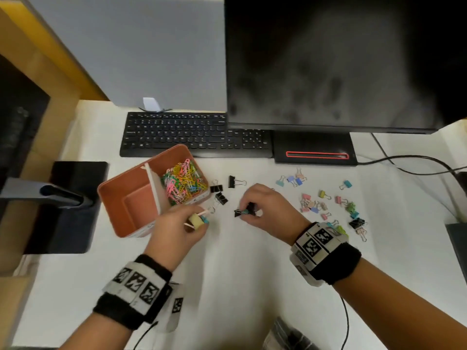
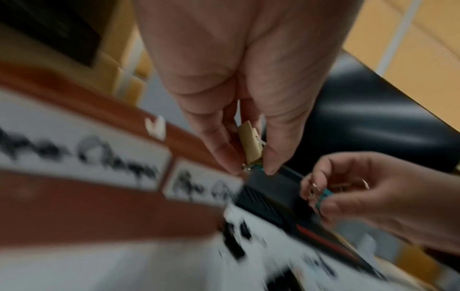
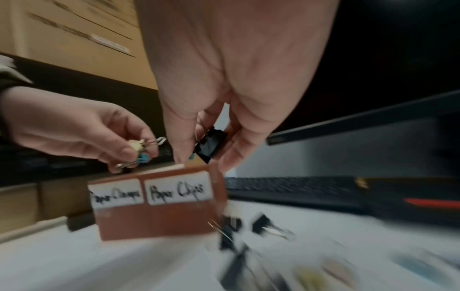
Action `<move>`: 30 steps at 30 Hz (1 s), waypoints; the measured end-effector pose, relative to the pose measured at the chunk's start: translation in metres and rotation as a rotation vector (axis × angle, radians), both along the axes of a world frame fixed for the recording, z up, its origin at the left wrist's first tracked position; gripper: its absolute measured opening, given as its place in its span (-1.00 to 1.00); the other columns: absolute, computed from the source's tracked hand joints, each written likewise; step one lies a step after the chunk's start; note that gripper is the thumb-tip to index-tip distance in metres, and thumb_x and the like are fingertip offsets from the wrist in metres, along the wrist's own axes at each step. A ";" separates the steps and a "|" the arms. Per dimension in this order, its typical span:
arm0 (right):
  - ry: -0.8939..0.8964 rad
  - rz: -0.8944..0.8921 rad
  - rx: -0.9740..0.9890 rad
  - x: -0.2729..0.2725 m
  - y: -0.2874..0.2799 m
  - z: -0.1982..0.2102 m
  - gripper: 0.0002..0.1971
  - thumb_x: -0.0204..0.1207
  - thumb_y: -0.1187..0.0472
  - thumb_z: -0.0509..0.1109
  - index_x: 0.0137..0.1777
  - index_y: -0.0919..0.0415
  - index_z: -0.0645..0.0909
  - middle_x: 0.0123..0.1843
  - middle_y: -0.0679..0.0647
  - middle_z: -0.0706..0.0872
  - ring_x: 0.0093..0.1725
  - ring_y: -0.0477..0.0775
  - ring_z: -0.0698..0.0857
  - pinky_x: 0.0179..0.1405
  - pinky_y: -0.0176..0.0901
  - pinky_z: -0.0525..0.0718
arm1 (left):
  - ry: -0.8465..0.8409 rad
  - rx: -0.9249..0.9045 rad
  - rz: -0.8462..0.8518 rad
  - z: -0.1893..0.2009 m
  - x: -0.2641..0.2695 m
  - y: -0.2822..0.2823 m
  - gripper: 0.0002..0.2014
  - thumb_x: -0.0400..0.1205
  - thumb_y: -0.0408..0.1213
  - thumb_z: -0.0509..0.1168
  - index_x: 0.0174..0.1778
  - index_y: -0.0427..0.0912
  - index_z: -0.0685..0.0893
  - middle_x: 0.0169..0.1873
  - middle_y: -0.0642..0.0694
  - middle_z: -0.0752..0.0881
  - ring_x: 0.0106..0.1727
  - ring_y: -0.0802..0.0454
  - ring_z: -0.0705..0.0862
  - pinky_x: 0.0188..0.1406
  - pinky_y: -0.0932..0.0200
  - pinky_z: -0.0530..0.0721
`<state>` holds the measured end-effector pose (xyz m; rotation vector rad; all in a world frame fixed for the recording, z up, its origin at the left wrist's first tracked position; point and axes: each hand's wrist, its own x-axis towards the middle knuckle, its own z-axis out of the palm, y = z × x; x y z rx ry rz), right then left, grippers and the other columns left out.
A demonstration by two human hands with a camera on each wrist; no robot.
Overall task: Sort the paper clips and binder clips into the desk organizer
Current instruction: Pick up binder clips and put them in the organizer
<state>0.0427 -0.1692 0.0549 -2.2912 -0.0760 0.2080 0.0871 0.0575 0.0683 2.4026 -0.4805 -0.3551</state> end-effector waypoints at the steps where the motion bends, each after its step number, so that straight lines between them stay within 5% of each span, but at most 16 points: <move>1: -0.032 0.048 0.017 0.011 0.017 0.008 -0.89 0.37 0.30 0.48 -0.15 0.14 0.63 -0.07 0.00 0.60 -0.16 -0.13 0.58 -0.07 -0.38 0.55 | -0.049 0.010 0.067 0.015 0.009 0.016 -0.81 0.36 -0.31 0.53 -0.13 -0.09 0.76 -0.29 0.07 0.72 -0.36 0.21 0.63 -0.34 0.53 0.52; 5: -0.117 0.205 0.079 0.062 0.105 0.035 -0.89 0.41 0.29 0.46 -0.10 0.14 0.62 0.00 0.01 0.56 -0.03 -0.04 0.58 0.07 -0.28 0.56 | -0.070 0.054 0.340 0.043 0.047 0.074 -0.81 0.38 -0.28 0.53 -0.11 -0.13 0.74 -0.32 -0.06 0.73 -0.36 0.08 0.63 -0.38 0.41 0.47; 9: -0.048 0.167 0.096 0.099 0.172 0.037 -0.76 0.40 0.22 0.50 0.05 0.15 0.60 0.12 0.06 0.54 0.09 0.06 0.59 0.24 0.00 0.58 | 0.151 -0.129 0.512 0.038 0.069 0.103 -0.65 0.61 0.07 0.19 -0.03 -0.14 0.70 -0.10 -0.15 0.77 -0.08 -0.11 0.73 0.02 0.01 0.68; 13: -0.033 0.122 0.081 0.094 0.172 0.035 -0.50 0.41 0.09 0.51 0.34 0.09 0.52 0.32 0.00 0.48 0.25 -0.01 0.54 0.33 -0.15 0.51 | -0.067 -0.028 0.389 0.052 0.061 0.096 -0.68 0.71 -0.11 0.07 0.11 -0.17 0.66 0.06 -0.09 0.69 0.17 -0.10 0.60 0.11 0.14 0.44; 18: -0.100 -0.105 -0.031 0.042 0.087 0.014 -0.53 0.34 -0.03 0.53 0.24 -0.04 0.54 0.14 -0.17 0.48 0.16 -0.13 0.48 0.28 -0.17 0.52 | -0.028 -0.196 0.129 0.045 0.028 0.057 -0.88 0.62 -0.25 0.26 0.01 -0.03 0.66 -0.04 0.04 0.68 -0.05 0.27 0.64 -0.09 0.54 0.53; 21: 0.097 -0.225 -0.216 0.007 0.026 -0.011 -0.39 0.29 -0.08 0.57 0.34 -0.13 0.44 0.28 -0.07 0.44 0.24 -0.09 0.39 0.38 0.00 0.49 | 0.055 -0.142 -0.085 0.020 0.002 0.021 -0.73 0.59 -0.25 0.30 0.20 0.07 0.56 0.18 0.11 0.54 0.18 0.21 0.56 0.20 0.26 0.60; 24: 0.268 -0.127 -0.320 -0.010 -0.003 -0.027 -0.30 0.33 -0.07 0.54 0.45 -0.23 0.32 0.48 0.02 0.31 0.38 0.08 0.38 0.43 0.09 0.44 | 0.156 -0.057 -0.207 -0.014 -0.015 -0.016 -0.57 0.59 -0.23 0.27 0.38 0.09 0.41 0.50 0.03 0.27 0.52 0.09 0.27 0.54 0.12 0.29; 27: 0.251 0.035 -0.390 -0.007 0.003 -0.039 -0.37 0.42 0.05 0.45 0.46 -0.24 0.31 0.55 0.10 0.24 0.39 0.17 0.42 0.38 0.04 0.46 | 0.188 -0.045 -0.198 -0.040 -0.019 -0.046 -0.48 0.59 -0.31 0.22 0.47 0.10 0.32 0.62 -0.04 0.01 0.64 0.00 0.02 0.61 0.08 0.09; 30: 0.237 0.047 -0.396 -0.005 0.010 -0.052 -0.49 0.44 0.18 0.40 0.38 -0.15 0.44 0.50 0.17 0.32 0.35 0.25 0.45 0.35 0.08 0.51 | 0.149 0.047 -0.162 -0.058 -0.011 -0.063 -0.45 0.59 -0.34 0.19 0.53 -0.01 0.28 0.63 -0.16 -0.07 0.65 -0.13 -0.02 0.56 0.12 0.06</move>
